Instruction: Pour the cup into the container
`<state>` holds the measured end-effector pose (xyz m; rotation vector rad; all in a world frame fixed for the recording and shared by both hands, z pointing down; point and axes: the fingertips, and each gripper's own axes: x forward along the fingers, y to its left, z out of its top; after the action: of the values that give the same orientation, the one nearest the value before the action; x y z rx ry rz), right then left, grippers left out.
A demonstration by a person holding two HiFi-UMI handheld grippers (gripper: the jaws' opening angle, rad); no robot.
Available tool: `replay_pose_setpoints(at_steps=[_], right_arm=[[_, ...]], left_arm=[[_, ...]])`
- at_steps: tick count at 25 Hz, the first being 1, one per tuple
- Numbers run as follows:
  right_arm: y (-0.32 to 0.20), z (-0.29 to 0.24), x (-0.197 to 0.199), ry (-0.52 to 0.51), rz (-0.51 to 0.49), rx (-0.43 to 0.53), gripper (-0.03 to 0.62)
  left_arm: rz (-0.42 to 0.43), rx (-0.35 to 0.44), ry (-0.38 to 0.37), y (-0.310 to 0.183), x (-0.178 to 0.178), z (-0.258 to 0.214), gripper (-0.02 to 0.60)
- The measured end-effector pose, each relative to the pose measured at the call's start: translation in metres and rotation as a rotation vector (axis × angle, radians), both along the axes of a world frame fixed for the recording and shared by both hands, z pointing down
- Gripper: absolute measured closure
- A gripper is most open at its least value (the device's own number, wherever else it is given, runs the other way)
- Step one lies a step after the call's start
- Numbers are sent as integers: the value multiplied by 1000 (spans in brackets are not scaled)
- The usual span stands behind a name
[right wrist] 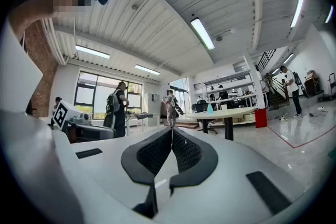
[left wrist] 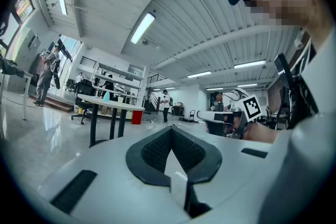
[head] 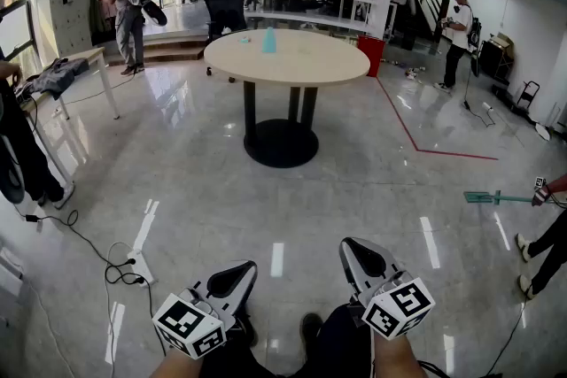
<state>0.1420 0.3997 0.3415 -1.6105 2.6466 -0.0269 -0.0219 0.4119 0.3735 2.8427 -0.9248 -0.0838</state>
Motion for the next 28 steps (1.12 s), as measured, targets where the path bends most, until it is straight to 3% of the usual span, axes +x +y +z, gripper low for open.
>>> replay_pose_setpoints(at_steps=[5,13,22,28], right_arm=[[-17,-2,-10,13,-35,10,588],[-67,-7,-1,-17,-46,6,588],[-143,10,33,-33,-17,-15,588],[-179,23,50,-51,-20,-40,588]], left_arm=[[-50,-44,34,-25,-14,6,588],[-46,-46,43,-67,-7,2,588],[-22,-53,17,-157,28,4,588],[-45,-79,-29,-174,29,19,588]])
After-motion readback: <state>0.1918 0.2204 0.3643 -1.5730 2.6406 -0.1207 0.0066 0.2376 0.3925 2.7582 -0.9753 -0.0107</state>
